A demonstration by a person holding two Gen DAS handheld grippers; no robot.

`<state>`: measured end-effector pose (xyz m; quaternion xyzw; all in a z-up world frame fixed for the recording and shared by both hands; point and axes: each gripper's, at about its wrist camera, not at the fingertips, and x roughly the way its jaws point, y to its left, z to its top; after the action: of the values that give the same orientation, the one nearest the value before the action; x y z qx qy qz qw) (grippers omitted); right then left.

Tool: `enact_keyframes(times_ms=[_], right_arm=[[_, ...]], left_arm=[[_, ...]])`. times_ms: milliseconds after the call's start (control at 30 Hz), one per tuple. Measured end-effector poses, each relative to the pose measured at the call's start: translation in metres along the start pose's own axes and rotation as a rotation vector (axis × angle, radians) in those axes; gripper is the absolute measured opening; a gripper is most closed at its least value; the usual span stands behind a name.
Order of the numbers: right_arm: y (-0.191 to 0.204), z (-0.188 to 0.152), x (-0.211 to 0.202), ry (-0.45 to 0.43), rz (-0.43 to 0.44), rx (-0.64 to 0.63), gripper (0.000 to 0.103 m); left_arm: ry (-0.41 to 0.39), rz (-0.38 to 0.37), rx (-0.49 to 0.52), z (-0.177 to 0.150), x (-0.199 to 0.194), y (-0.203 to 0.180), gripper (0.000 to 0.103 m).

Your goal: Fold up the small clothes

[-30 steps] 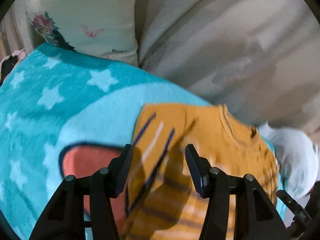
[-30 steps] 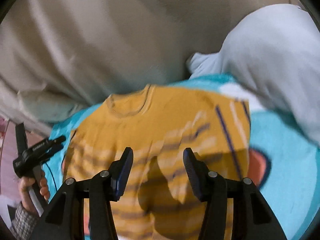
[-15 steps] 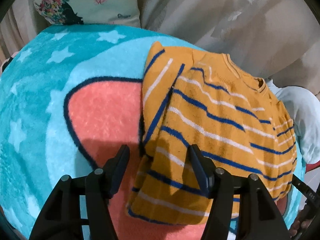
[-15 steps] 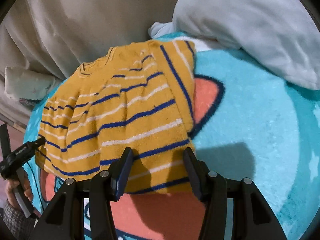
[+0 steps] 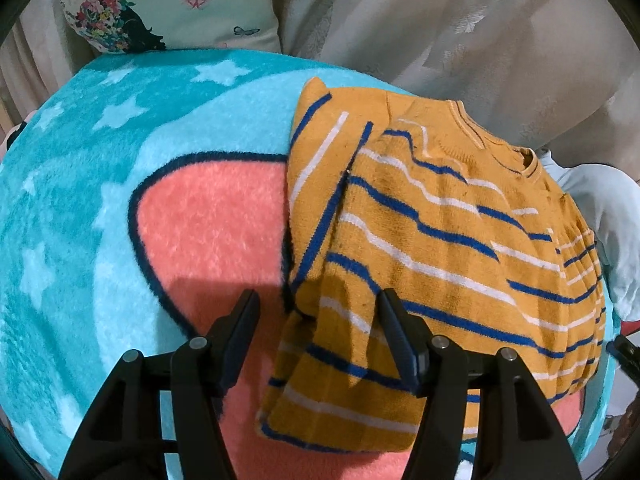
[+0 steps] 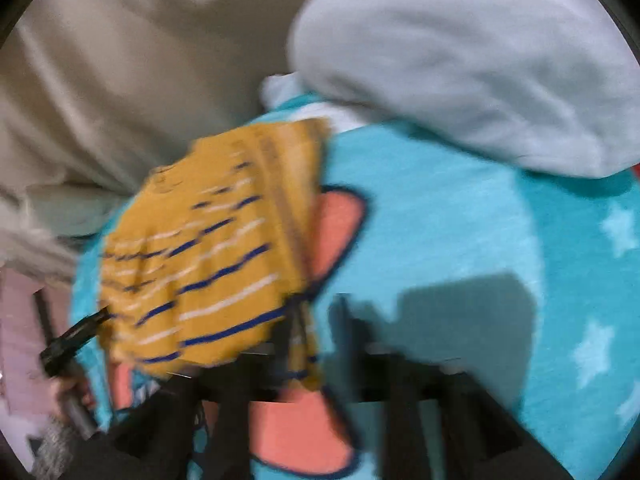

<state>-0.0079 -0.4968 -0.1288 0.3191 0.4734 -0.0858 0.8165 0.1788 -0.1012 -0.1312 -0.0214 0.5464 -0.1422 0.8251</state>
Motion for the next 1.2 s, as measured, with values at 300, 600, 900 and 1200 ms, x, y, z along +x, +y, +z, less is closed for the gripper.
enact_keyframes(times_ms=[300,600,900,1200], right_arm=[[0.013,-0.018,0.032,0.092,0.048,-0.006,0.006],[0.009,-0.005,0.022,0.067,-0.127,-0.068,0.015],[-0.021,-0.011,-0.033,-0.053,-0.116,0.077,0.042],[-0.005,-0.03,-0.063,-0.112,-0.039,0.049,0.046]], left_arm=[[0.004,0.0,0.007,0.002,0.001,0.0,0.063],[0.001,-0.007,-0.004,0.002,0.001,0.001,0.064],[-0.13,0.046,-0.023,-0.023,-0.076,-0.013,0.062],[-0.214,0.101,-0.057,-0.068,-0.151,-0.051,0.063]])
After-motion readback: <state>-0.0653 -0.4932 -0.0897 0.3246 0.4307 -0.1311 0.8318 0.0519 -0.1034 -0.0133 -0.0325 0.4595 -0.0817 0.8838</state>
